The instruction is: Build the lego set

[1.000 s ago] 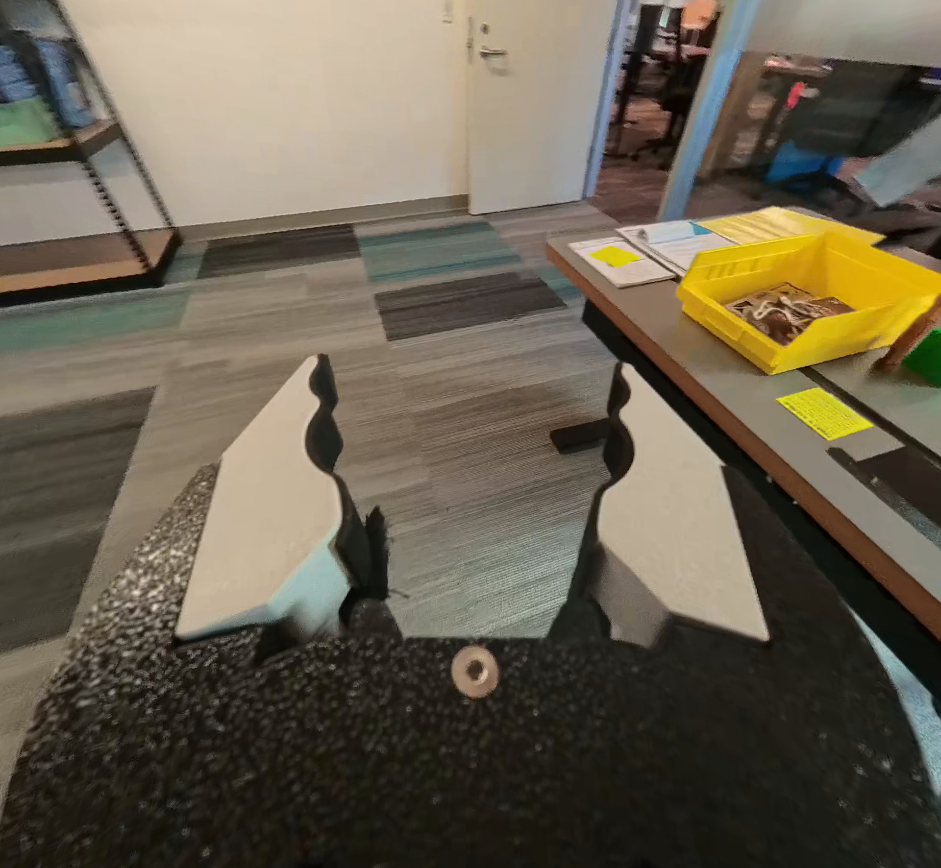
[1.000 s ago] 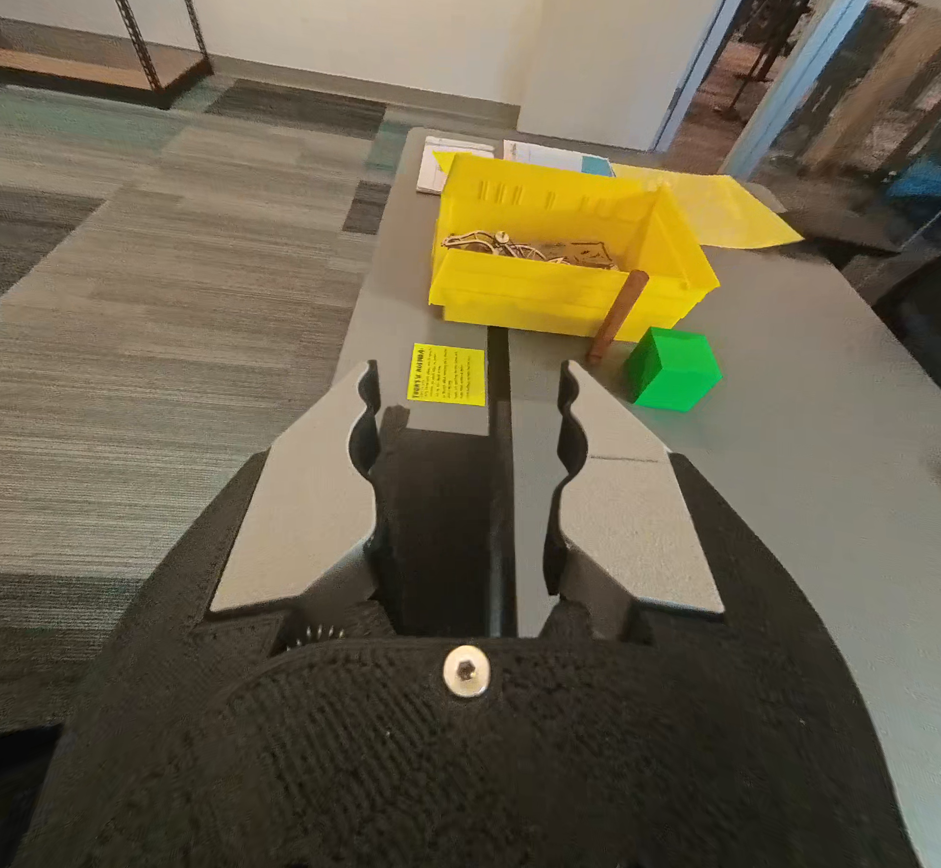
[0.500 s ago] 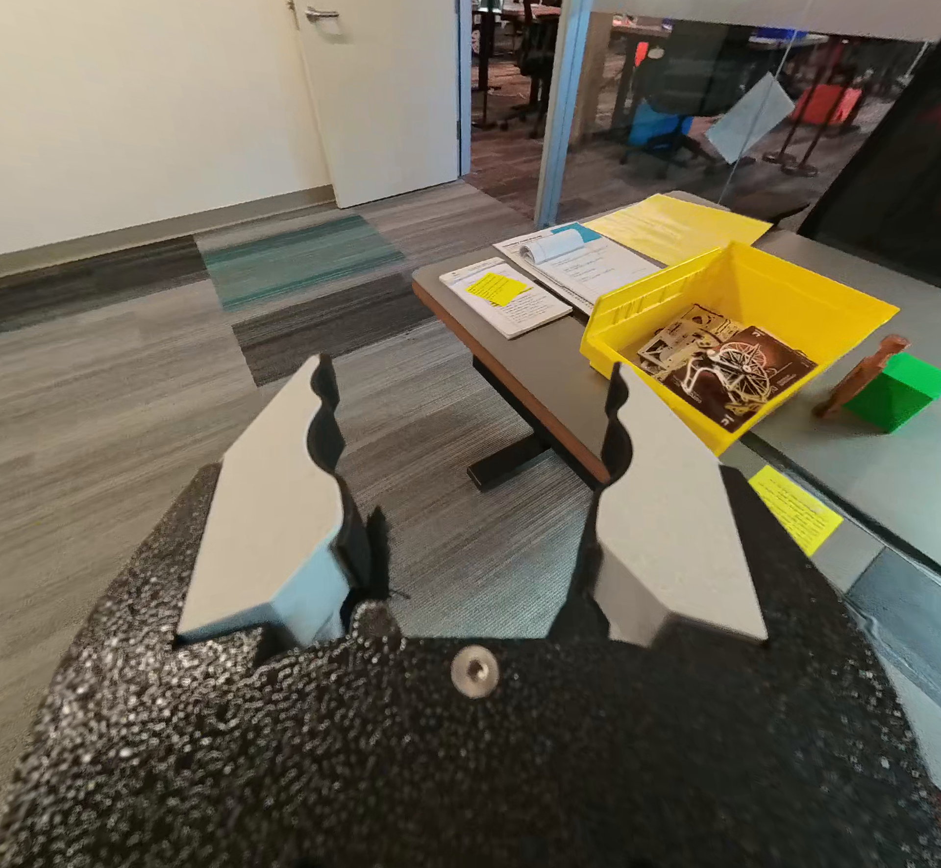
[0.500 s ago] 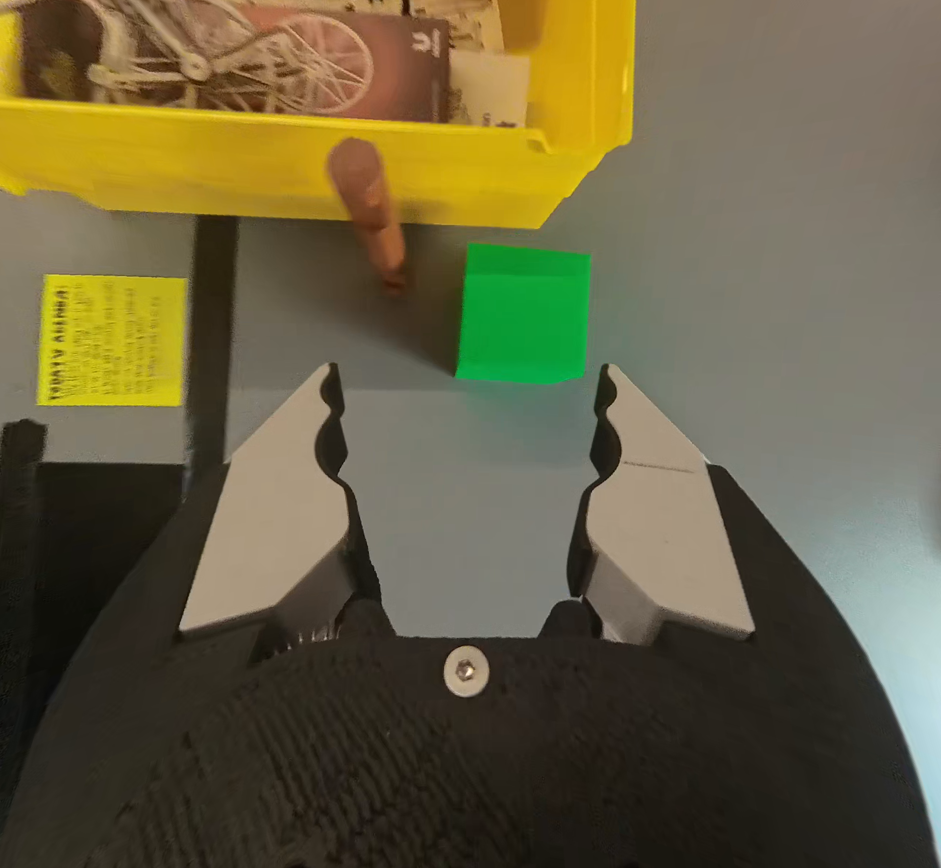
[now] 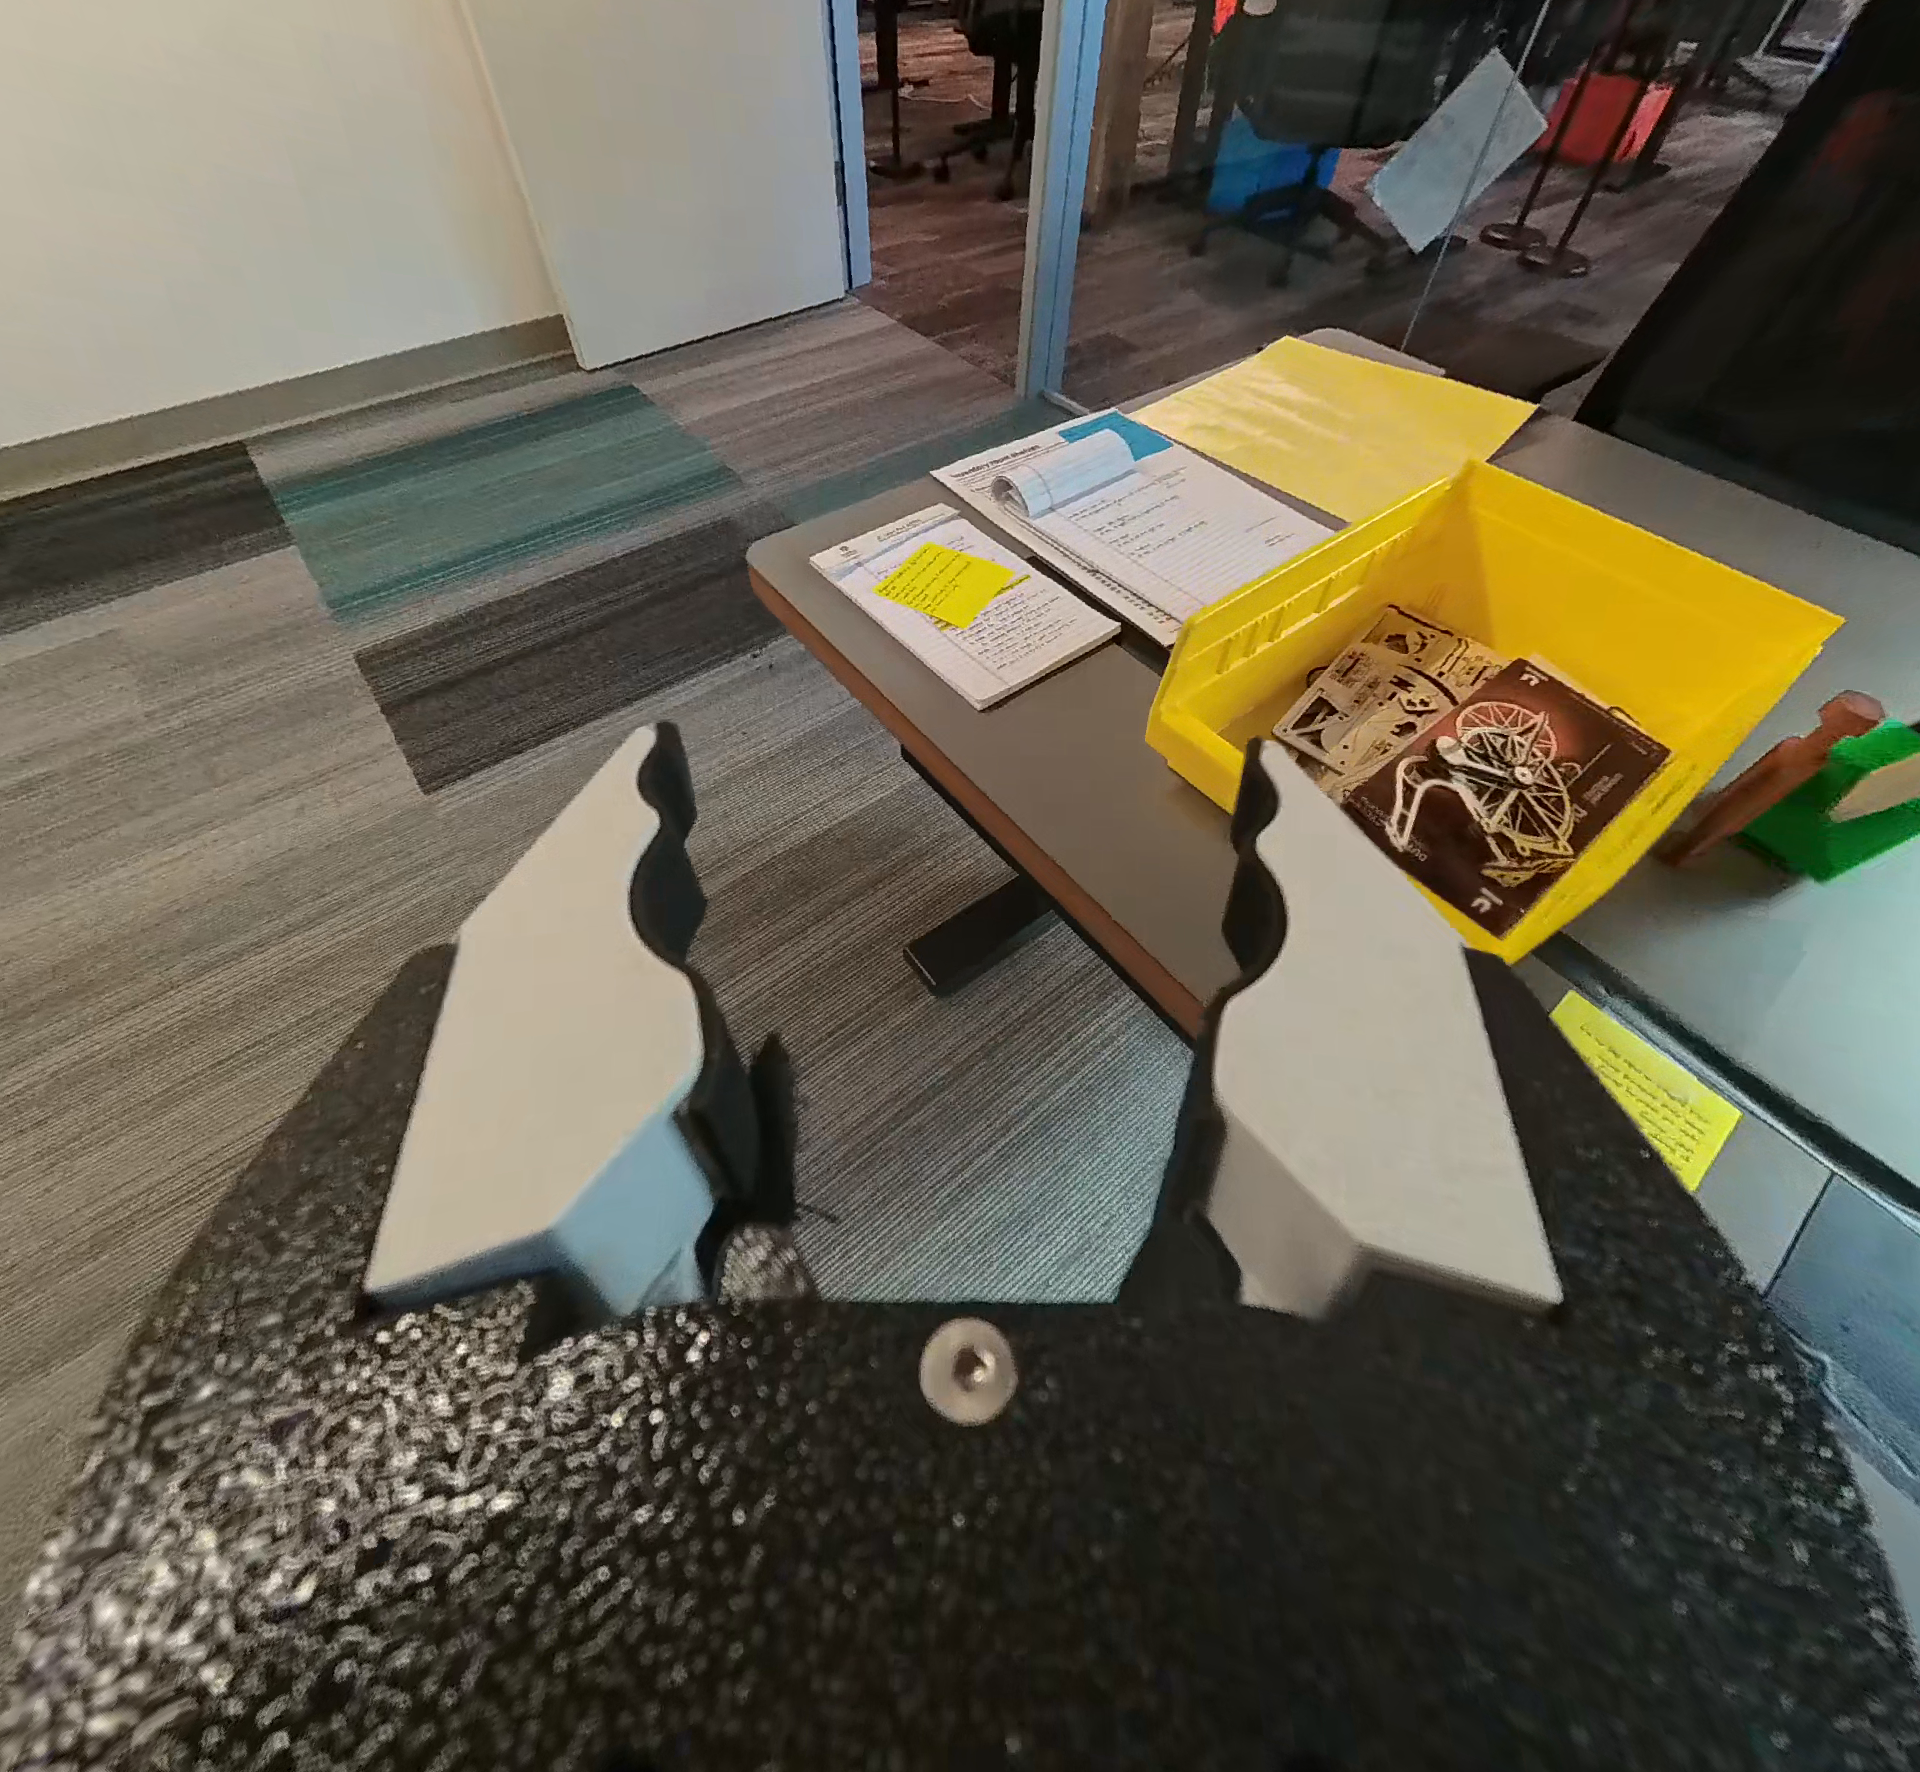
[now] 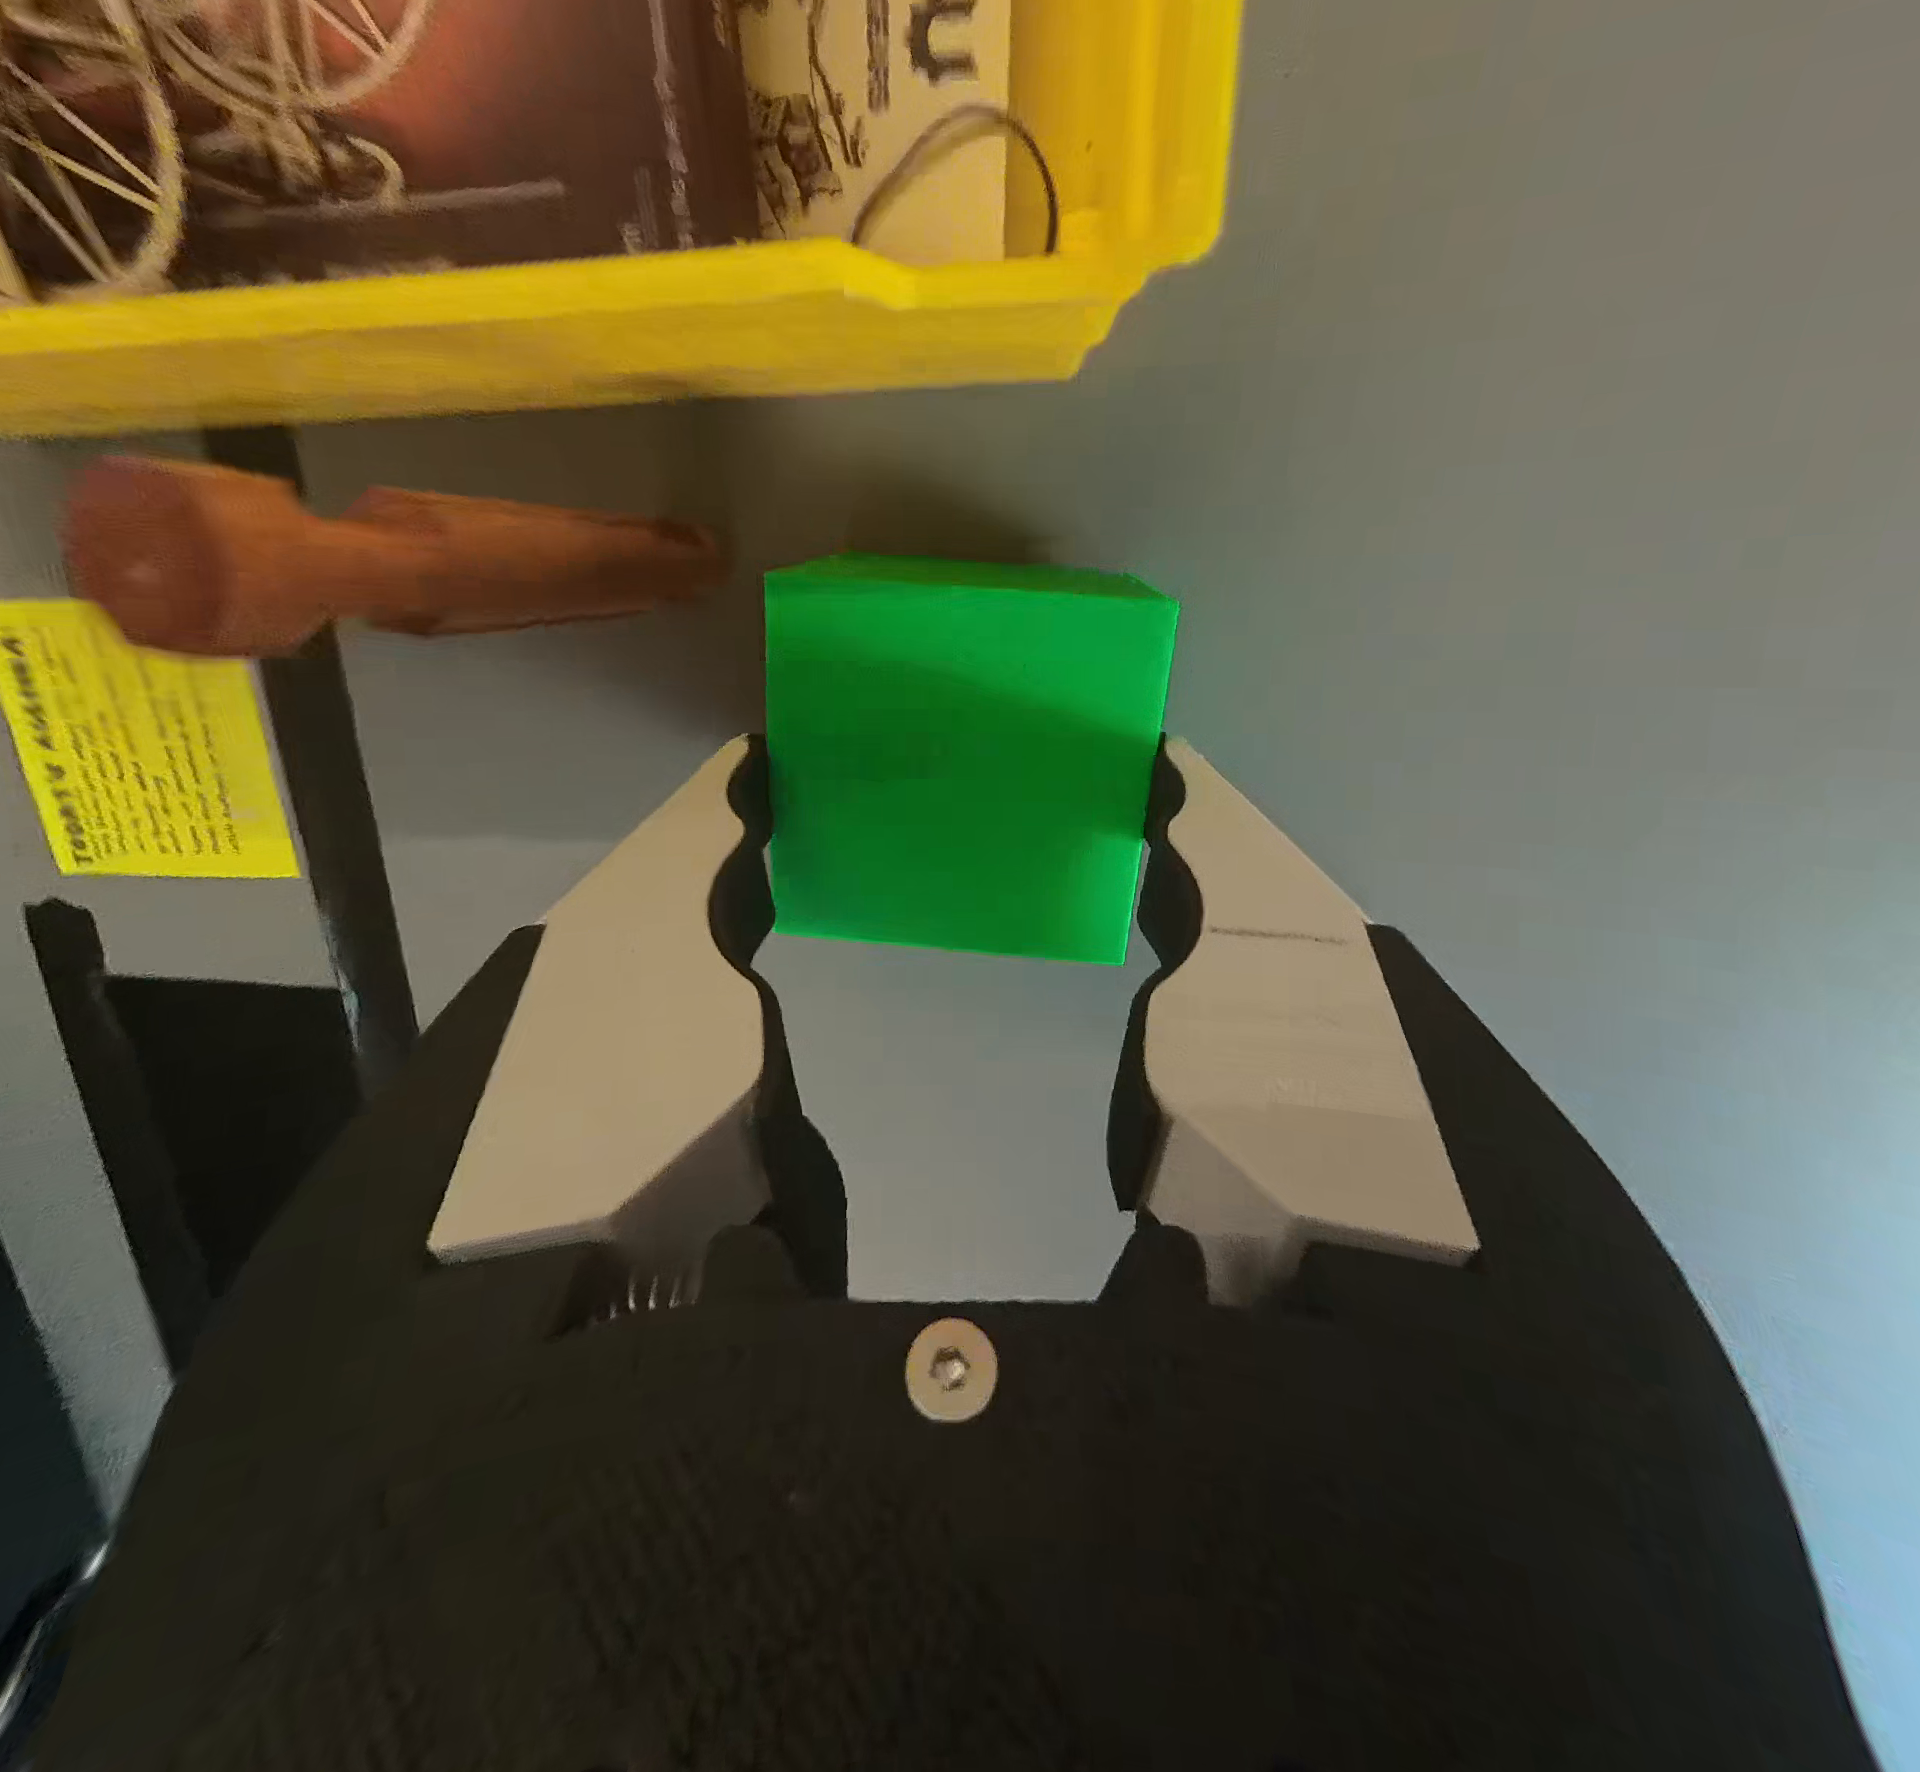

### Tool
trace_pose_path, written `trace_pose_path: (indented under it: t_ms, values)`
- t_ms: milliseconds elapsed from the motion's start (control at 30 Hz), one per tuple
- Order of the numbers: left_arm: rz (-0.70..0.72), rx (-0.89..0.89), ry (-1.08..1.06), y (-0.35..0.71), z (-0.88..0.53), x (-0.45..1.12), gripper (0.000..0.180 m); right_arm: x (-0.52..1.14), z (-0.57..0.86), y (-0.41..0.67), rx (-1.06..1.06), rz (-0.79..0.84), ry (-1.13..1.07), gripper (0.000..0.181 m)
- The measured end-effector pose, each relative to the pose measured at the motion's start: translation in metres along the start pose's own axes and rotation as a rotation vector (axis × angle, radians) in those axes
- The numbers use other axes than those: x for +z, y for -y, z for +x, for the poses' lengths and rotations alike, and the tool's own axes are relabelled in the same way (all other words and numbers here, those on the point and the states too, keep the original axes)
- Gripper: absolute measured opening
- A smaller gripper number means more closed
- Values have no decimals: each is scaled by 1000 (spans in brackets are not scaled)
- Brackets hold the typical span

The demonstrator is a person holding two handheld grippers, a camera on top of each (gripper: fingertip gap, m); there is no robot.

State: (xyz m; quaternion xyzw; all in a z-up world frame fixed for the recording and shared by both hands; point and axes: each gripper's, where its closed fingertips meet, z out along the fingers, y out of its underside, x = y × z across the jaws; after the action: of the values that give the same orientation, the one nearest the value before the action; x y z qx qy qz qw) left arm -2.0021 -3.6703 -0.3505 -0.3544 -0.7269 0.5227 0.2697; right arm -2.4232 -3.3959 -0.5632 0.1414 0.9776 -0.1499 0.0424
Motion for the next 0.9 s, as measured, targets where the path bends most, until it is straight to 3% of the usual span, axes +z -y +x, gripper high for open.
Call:
trace_pose_path:
  t_ms: [33, 167, 233, 367, 533, 567, 667, 733, 900]
  values:
    - [-1, 5, -12, 0, 2, 3, 102, -4, -1, 2, 8, 80, 6, 70]
    - [-21, 12, -48, -4, 10, 15, 101, -20, -17, 0, -34, 464, 34, 71]
    - [-29, 7, -71, -6, 15, 21, 101, -18, -22, -16, -31, 564, 29, 71]
    - [-42, 24, -114, -5, 28, 29, 101, -11, -19, -48, -4, 575, -37, 71]
    - [-46, 31, -170, -5, 45, 39, 101, 3, -16, -77, -24, 428, -85, 71]
    - [-46, 31, -179, -5, 48, 40, 101, 7, -17, -82, -17, 396, -81, 75]
    - [-49, 34, -197, -6, 54, 41, 101, 12, -24, -91, 43, 351, -51, 127]
    - [-46, 30, -199, -6, 54, 41, 101, 7, -26, -99, 105, 343, -59, 142]
    - [-45, -8, -177, -9, 42, 35, 101, -27, -32, -102, 149, 409, -134, 126]
